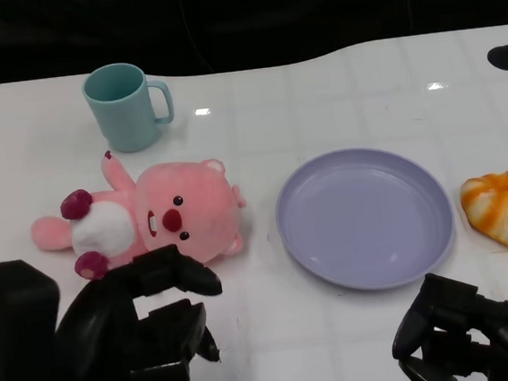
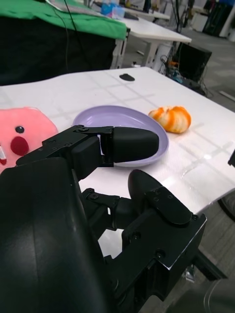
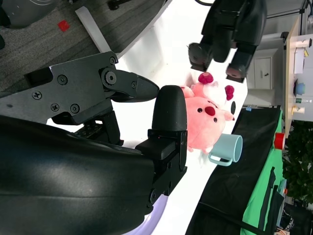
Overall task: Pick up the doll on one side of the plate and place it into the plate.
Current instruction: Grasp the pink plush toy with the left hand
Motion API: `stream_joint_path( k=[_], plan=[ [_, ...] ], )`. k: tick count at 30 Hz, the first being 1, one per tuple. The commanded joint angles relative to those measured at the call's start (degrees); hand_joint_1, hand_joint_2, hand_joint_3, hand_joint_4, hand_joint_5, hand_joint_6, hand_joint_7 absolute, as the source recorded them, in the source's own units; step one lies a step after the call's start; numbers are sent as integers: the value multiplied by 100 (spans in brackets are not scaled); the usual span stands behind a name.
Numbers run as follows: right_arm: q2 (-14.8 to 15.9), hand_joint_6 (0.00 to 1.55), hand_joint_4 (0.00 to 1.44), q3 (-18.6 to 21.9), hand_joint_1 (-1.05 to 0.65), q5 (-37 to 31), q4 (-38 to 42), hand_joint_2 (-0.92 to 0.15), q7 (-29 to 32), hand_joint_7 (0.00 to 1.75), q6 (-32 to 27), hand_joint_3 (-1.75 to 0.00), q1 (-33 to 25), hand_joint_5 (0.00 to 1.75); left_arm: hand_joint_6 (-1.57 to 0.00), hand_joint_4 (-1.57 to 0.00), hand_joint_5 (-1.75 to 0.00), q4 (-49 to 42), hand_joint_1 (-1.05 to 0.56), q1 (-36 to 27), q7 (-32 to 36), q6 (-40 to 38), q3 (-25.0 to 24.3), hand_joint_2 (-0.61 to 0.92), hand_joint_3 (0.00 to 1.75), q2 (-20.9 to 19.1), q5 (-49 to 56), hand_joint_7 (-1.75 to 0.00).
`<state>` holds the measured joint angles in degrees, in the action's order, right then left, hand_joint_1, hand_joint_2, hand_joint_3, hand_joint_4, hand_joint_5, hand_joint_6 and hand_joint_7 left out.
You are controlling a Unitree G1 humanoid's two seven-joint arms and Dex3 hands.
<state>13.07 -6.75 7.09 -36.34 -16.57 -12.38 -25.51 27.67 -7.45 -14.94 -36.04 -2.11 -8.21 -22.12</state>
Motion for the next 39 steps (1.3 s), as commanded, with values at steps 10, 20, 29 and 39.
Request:
stream_joint_path(
  k=[10, 20, 29, 39],
  plan=[
    [9, 42, 65, -18, -23, 15, -18, -88, 21, 164, -8, -60, 19, 175, -62, -42, -93, 27, -39, 36, -283, 1401, 20, 91, 19, -721, 790, -20],
    [52, 42, 64, 6, -22, -6, 17, -88, -8, 165, 21, -61, 27, 175, -47, -21, -78, -207, -46, 485, -250, 2162, 214, 92, 6, -1399, 2061, -5],
    [65, 42, 64, 24, -21, 22, -2, -88, -26, 165, -5, -60, 24, 175, -28, 0, -56, -296, -61, 1213, -229, 1951, 630, 92, 2, -2119, 3707, 0],
    [33, 41, 63, -19, -21, -14, -36, -88, 12, 165, 5, -61, -2, 175, -19, 0, -34, -765, -66, 2050, -361, 1468, 1681, 92, 3, -2531, 6141, 0]
  ],
)
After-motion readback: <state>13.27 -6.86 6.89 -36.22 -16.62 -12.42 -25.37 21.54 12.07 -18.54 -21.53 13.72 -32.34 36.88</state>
